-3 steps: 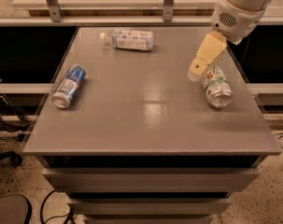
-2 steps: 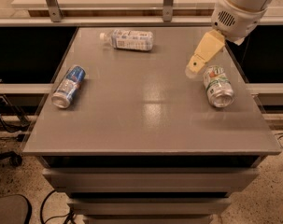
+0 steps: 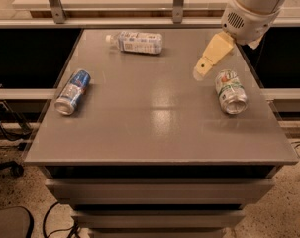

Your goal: Place 7up can upright

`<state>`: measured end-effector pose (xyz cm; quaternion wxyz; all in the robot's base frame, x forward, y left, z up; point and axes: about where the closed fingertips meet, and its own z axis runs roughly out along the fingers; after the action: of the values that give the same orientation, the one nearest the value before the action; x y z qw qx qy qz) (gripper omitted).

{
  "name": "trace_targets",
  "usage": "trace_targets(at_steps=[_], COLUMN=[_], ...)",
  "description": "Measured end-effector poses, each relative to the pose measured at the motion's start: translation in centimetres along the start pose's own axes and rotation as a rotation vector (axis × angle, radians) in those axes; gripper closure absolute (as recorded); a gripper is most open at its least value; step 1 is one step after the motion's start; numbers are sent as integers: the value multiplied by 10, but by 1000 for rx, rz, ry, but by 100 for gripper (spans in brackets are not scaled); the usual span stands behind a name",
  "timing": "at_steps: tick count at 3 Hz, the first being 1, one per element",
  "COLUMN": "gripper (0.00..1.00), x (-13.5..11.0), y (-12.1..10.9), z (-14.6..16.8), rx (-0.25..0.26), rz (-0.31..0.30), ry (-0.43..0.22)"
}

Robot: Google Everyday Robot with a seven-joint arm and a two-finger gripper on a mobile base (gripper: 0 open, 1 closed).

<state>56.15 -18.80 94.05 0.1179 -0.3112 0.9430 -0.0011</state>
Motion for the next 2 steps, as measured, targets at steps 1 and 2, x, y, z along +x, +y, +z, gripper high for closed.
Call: trace_targets(at_steps=[1, 2], gripper=[0, 0], x=[-4, -4], y=[-9, -14], z=[16, 38], rx=[11, -4], rz=[162, 318], ry=[29, 65])
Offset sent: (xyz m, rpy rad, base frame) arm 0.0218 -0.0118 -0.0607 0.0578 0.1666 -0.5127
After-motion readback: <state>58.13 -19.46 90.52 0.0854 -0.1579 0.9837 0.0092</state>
